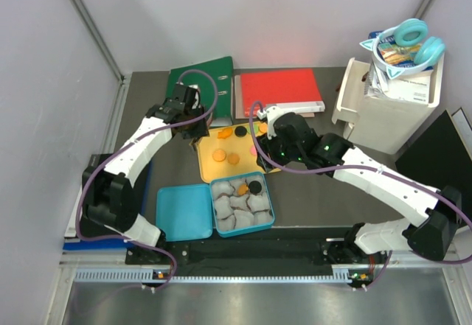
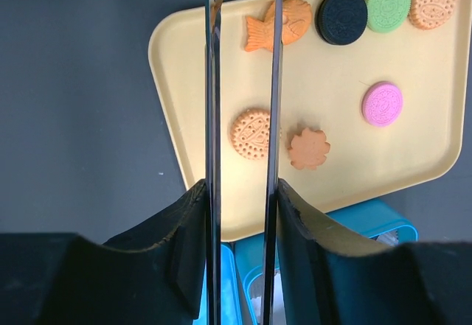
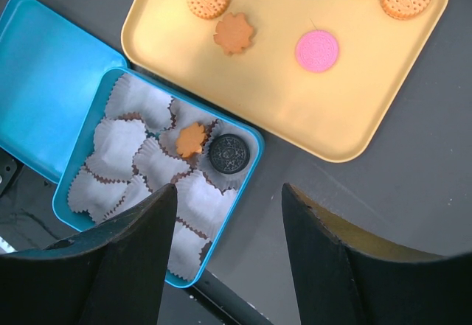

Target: Pack the cookies

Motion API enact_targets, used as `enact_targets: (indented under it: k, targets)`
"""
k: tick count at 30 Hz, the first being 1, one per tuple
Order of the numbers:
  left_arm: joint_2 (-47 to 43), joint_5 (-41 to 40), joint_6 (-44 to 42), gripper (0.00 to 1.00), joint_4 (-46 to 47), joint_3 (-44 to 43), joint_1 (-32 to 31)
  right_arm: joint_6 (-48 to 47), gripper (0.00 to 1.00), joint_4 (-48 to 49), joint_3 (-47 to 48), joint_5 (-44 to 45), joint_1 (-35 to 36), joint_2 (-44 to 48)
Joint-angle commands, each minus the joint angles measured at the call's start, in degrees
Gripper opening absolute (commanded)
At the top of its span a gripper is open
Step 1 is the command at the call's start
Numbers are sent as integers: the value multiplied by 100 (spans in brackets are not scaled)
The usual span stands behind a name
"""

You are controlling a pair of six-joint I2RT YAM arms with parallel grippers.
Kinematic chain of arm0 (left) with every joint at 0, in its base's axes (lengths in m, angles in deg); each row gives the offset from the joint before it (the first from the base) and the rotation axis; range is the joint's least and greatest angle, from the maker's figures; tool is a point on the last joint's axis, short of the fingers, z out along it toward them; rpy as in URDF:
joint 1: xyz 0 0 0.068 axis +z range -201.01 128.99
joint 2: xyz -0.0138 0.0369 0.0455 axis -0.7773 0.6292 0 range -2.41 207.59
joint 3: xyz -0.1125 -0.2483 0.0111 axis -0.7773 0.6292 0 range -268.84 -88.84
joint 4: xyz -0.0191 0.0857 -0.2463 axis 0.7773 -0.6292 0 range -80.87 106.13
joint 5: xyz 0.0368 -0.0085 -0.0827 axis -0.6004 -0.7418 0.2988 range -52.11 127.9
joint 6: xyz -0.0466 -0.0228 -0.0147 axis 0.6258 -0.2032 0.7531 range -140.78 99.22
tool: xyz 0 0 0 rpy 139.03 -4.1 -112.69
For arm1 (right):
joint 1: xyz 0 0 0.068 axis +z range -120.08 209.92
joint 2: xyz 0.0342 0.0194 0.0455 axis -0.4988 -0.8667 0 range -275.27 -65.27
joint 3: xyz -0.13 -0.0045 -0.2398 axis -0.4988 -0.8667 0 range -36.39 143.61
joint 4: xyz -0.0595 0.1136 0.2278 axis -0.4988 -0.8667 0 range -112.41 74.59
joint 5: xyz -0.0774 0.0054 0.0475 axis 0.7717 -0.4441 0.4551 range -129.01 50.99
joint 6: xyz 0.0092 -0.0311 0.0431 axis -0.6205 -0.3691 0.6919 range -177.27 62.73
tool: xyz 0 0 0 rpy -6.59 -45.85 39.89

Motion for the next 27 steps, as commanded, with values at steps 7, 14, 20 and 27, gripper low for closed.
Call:
enact_targets:
  k: [7, 14, 20, 27]
  targets:
    - [-305, 45, -193, 41, -44, -269, -46, -31, 59, 67, 242, 71, -67, 28]
    - [-587, -6, -667, 47, -299, -225, -599, -31, 59, 93, 189, 98, -67, 63]
    - [-341, -640, -659, 46, -316, -225, -1215, -14, 59, 111, 250, 89, -67, 46]
    - [-191, -1080, -589, 50, -474, -94, -1787, 30, 59, 32, 93, 177, -58, 221]
